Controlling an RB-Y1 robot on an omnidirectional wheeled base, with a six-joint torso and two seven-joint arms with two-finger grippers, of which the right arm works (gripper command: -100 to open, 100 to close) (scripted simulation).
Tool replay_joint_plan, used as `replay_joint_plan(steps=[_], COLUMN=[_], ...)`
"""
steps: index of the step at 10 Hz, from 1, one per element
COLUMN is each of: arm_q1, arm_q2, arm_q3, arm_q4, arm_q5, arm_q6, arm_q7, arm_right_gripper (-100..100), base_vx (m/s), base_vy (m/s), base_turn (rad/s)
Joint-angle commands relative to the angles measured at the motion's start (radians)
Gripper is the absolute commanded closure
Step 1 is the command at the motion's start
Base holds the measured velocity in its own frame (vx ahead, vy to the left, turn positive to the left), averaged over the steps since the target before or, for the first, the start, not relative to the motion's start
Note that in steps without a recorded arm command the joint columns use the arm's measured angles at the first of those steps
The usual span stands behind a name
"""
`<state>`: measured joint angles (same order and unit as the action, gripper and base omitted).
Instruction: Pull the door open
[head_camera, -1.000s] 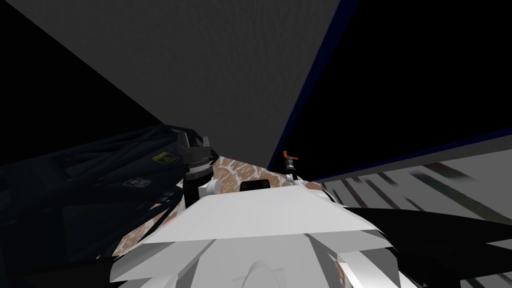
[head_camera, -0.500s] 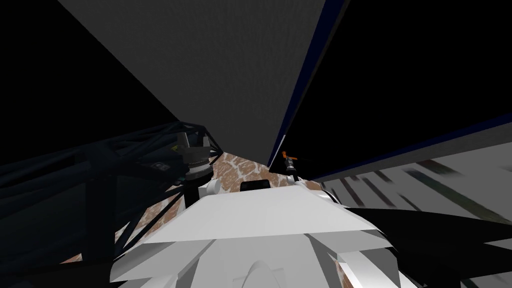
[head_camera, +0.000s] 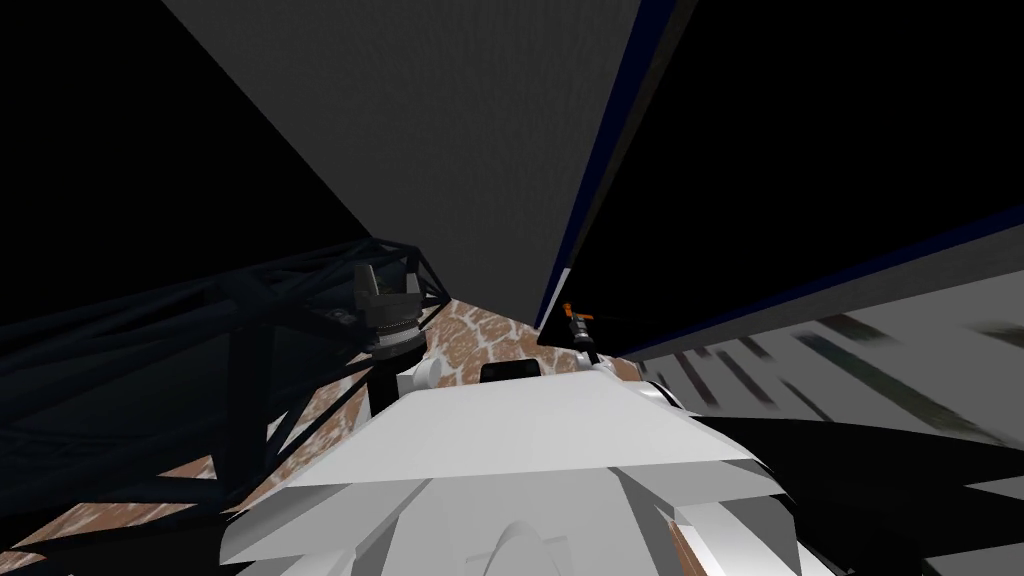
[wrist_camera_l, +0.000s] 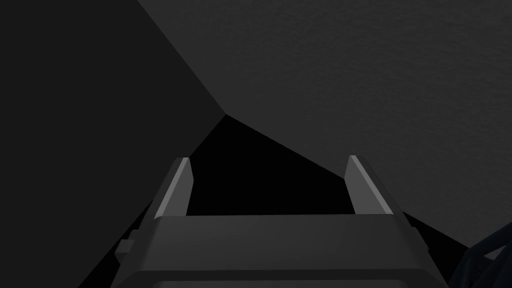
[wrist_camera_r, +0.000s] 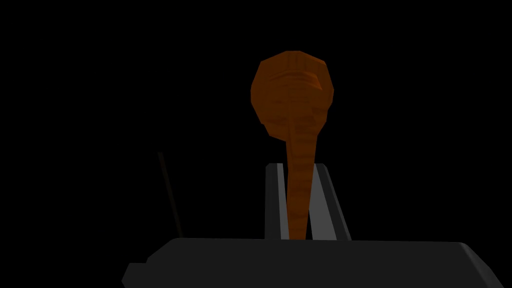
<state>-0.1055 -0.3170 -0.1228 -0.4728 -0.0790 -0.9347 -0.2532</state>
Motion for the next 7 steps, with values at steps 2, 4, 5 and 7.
replay_joint_plan(steps=[2, 4, 5, 7], arm_q1=[0.017, 0.029, 0.033, 0.041], arm_q2=[-0.011, -0.026, -0.031, -0.034], arm_q3=[0.025, 0.050, 0.058, 0.061], arm_q4=[-0.012, -0.017, -0.019, -0.035], arm_q5=[0.017, 0.035, 0.041, 0.042], arm_q6=[-0.013, -0.032, -0.038, -0.031], arm_q7=[-0.028, -0.057, -0.067, -0.069], arm_right_gripper=[100, 100, 100, 100], base_vx=[-0.197, -0.226, -0.228, -0.190], base_vy=[-0.041, -0.038, -0.047, -0.040], base_turn=[0.076, 0.085, 0.068, 0.057])
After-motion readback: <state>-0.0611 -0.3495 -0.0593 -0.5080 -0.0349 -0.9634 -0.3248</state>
